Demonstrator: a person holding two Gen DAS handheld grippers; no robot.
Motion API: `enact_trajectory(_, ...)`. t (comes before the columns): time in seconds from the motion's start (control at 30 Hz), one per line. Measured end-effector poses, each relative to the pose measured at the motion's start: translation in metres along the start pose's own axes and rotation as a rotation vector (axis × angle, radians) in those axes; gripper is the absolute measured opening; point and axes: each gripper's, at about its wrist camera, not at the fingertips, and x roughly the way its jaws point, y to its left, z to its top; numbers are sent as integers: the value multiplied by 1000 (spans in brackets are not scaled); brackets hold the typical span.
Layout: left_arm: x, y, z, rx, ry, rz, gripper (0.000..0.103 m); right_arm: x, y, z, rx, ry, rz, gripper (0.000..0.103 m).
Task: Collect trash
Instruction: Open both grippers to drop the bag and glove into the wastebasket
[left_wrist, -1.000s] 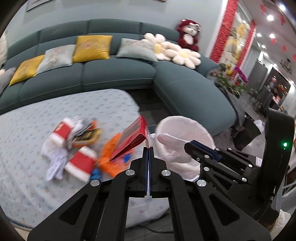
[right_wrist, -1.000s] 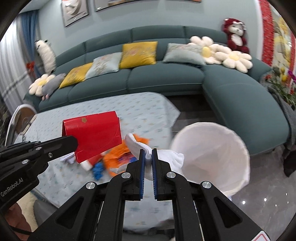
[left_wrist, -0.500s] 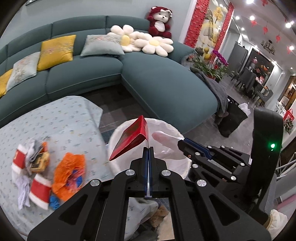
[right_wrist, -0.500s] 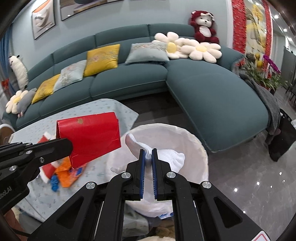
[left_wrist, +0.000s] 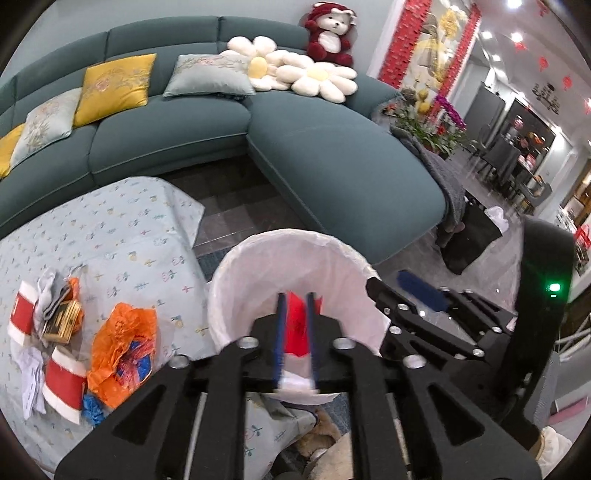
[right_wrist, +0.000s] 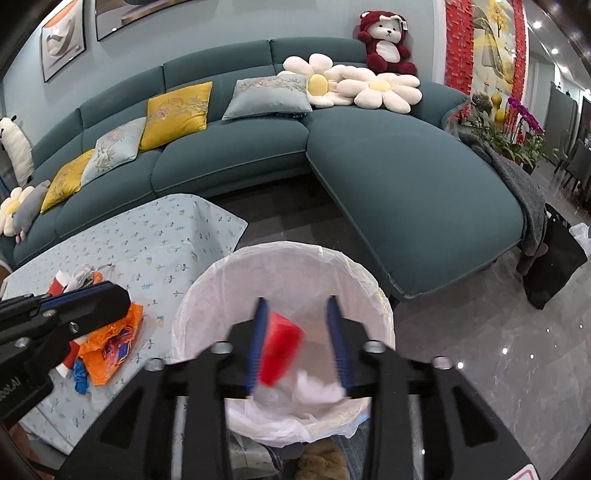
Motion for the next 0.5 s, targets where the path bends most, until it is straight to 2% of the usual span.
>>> enact_trajectory(0.03,-2,4,-1,-11,-6,7,23,-1,2,0,-3,-2,6,43)
enact_trajectory(0.1,-6,11,-4,-29,-15,25,25,-3,5,2,-4,-4,13,50)
enact_trajectory(0.2,-14,21,-10,-48,-19,47,28,-8,14,1,-12,-10,23,55)
enact_trajectory(0.33,-29,38,-19,-87,-41,86,42,-14,32,-1,-35,-15,42,62)
enact_trajectory(0.5,-46,57,-26,-123,-61,126,43,-17,54,-5,-65,-3,72,64)
